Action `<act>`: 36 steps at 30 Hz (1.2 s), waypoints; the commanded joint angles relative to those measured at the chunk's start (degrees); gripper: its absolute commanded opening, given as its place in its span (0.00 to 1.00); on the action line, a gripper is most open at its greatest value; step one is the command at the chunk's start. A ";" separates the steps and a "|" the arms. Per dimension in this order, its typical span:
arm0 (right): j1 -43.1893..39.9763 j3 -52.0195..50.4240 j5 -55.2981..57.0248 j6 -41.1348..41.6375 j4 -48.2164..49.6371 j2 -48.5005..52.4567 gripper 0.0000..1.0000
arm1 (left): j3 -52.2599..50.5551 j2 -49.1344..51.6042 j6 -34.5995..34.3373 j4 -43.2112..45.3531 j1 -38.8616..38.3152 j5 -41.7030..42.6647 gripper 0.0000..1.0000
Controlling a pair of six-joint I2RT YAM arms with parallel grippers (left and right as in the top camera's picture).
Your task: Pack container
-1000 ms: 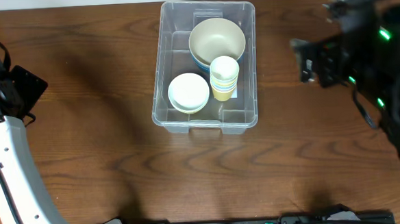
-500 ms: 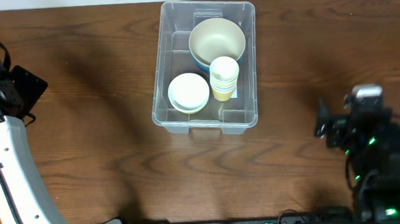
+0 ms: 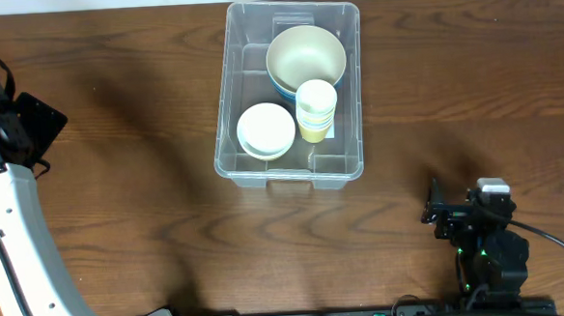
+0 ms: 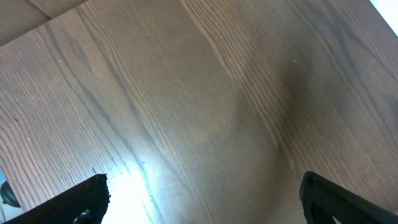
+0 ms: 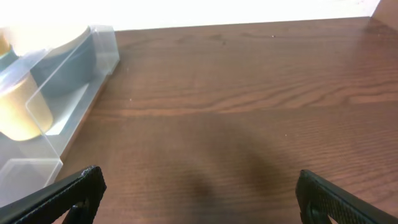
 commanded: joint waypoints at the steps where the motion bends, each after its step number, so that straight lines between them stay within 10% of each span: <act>1: -0.52 -0.83 0.35 2.36 0.48 -1.49 0.99 | 0.79 0.02 0.72 -0.17 0.26 -0.68 0.98; 36: -0.52 -1.01 0.35 2.34 0.48 -1.46 0.99 | 0.79 -4.39 3.34 -1.66 -0.02 -1.86 0.98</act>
